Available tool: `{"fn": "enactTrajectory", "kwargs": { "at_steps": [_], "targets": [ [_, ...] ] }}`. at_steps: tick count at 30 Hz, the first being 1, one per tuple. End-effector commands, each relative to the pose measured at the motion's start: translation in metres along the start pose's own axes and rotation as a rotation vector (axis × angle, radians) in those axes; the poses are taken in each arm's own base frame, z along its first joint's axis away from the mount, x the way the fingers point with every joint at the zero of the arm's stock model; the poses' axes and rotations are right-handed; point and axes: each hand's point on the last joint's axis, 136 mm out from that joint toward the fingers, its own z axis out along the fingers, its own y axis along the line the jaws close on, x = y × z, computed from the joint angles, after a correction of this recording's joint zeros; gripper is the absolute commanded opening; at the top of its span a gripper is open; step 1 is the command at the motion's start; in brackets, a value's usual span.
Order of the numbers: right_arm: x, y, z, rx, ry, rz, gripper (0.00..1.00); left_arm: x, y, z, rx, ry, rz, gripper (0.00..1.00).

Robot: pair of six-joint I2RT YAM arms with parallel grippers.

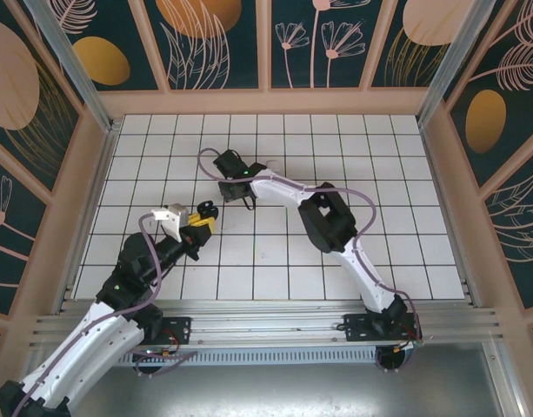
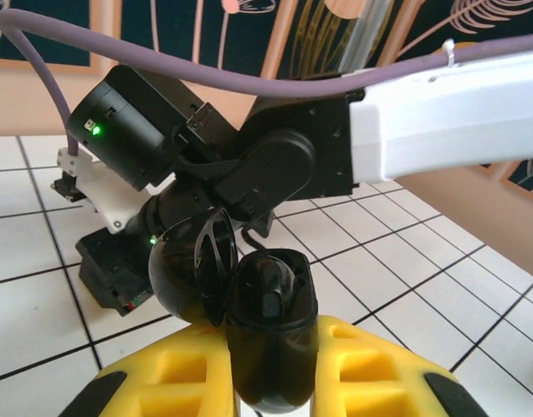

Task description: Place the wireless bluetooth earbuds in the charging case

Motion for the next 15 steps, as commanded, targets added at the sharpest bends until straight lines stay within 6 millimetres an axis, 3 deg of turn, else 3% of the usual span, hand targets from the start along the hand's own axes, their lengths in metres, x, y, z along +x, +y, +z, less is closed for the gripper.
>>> {"fn": "enactTrajectory", "kwargs": {
  "at_steps": [1,8,15],
  "targets": [
    [-0.01,-0.029,-0.046,0.072,-0.06,0.084,0.1,-0.022,-0.024,0.004,0.128,-0.058,-0.014,0.0],
    [0.048,-0.088,-0.095,0.175,-0.04,0.212,0.09,-0.017,-0.042,0.025,0.264,-0.015,-0.072,0.0],
    [0.143,-0.16,-0.118,0.295,0.043,0.403,0.09,-0.015,-0.051,0.046,0.314,0.024,-0.104,0.0]
  ]
}}
